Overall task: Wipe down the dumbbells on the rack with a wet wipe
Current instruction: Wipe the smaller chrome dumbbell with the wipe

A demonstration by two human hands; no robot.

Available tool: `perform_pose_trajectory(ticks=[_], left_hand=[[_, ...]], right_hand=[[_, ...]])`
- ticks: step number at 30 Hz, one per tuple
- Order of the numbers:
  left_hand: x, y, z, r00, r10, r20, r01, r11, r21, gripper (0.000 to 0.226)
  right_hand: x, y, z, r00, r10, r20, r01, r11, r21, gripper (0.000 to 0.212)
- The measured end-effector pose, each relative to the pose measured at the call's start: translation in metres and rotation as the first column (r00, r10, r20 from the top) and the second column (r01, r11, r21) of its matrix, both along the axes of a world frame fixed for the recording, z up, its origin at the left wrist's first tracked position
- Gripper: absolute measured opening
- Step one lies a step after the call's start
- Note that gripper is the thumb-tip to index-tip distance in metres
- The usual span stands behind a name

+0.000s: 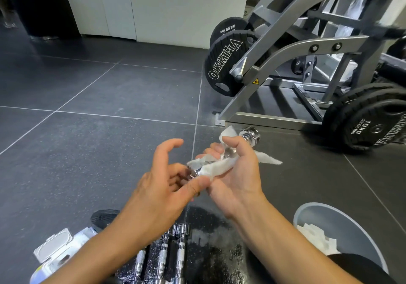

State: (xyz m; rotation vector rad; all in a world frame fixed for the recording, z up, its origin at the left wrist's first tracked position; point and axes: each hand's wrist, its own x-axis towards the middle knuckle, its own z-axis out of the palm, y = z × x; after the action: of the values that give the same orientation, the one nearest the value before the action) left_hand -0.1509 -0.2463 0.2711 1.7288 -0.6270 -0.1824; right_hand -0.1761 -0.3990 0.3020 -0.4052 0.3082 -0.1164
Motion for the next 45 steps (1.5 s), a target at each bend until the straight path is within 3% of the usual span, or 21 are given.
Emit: perform_pose_trajectory(ticks=[2,5,8,10,13,14,16,17,23,28,32,35,38,39,42,45], left_hand=[[-0.001,-0.005,0.001,0.987,-0.044,-0.157,0.03,0.996,-0.086,0.064],[-0.001,-0.009,0.003,0.914,-0.11,-0.389,0.055,0.987,-0.151,0.072],[0.006,-0.004,0.009,0.881,-0.133,-0.454,0.133,0.991,-0.032,0.1],[0.017,0.002,0.014,0.862,-0.065,-0.504,0.077,0.997,0.003,0.121],[0.029,0.007,0.021,0.796,-0.029,-0.604,-0.013,0.998,-0.065,0.111],[0.027,0.005,0.024,0.792,-0.054,-0.608,0.009,0.997,-0.078,0.101],[0.02,0.0,0.027,0.8,-0.093,-0.592,0.043,0.994,-0.097,0.082],[0.016,-0.002,0.028,0.805,-0.092,-0.587,0.041,0.994,-0.099,0.079],[0.013,-0.001,0.024,0.791,0.024,-0.611,-0.085,0.994,-0.072,0.066],[0.014,-0.004,0.021,0.805,0.138,-0.578,-0.18,0.983,-0.016,0.03],[0.017,-0.002,0.027,0.82,0.156,-0.55,-0.221,0.974,-0.054,0.025],[0.017,-0.002,0.03,0.844,0.146,-0.517,-0.223,0.971,-0.091,0.026],[0.018,-0.002,0.033,0.86,0.199,-0.471,-0.283,0.952,-0.115,0.023],[0.019,-0.002,0.034,0.859,0.202,-0.47,-0.294,0.947,-0.129,0.024],[0.02,0.001,0.038,0.843,0.174,-0.509,-0.308,0.932,-0.19,0.027],[0.022,0.003,0.04,0.831,0.17,-0.53,-0.341,0.908,-0.243,0.028]], right_hand=[[-0.001,0.002,-0.002,0.998,0.067,-0.005,-0.067,0.995,-0.078,0.026],[-0.002,0.002,0.002,0.992,0.109,-0.06,-0.119,0.974,-0.193,0.027],[-0.001,-0.002,0.009,0.983,0.159,-0.09,-0.175,0.96,-0.219,0.026],[-0.002,-0.004,0.012,0.966,0.23,-0.118,-0.254,0.926,-0.281,0.024],[-0.008,-0.005,0.012,0.897,0.416,-0.151,-0.441,0.809,-0.388,0.012],[-0.01,-0.003,0.011,0.874,0.464,-0.147,-0.479,0.766,-0.429,0.012],[-0.012,0.001,0.003,0.85,0.505,-0.151,-0.506,0.701,-0.503,0.038],[-0.012,0.004,-0.001,0.841,0.517,-0.159,-0.515,0.677,-0.526,0.041],[-0.019,0.02,-0.007,0.787,0.576,-0.219,-0.579,0.57,-0.583,0.038],[-0.019,0.024,-0.002,0.766,0.605,-0.215,-0.549,0.444,-0.708,0.027],[-0.022,0.02,0.002,0.736,0.638,-0.225,-0.555,0.38,-0.74,0.006],[-0.022,0.014,0.007,0.731,0.64,-0.235,-0.554,0.356,-0.753,0.006],[-0.02,0.005,0.003,0.728,0.591,-0.348,-0.508,0.124,-0.852,0.022],[-0.02,0.005,0.001,0.726,0.587,-0.358,-0.514,0.119,-0.849,0.028],[-0.021,0.007,0.002,0.704,0.637,-0.313,-0.589,0.278,-0.759,0.035],[-0.022,0.005,0.006,0.732,0.584,-0.35,-0.578,0.263,-0.772,0.046]])
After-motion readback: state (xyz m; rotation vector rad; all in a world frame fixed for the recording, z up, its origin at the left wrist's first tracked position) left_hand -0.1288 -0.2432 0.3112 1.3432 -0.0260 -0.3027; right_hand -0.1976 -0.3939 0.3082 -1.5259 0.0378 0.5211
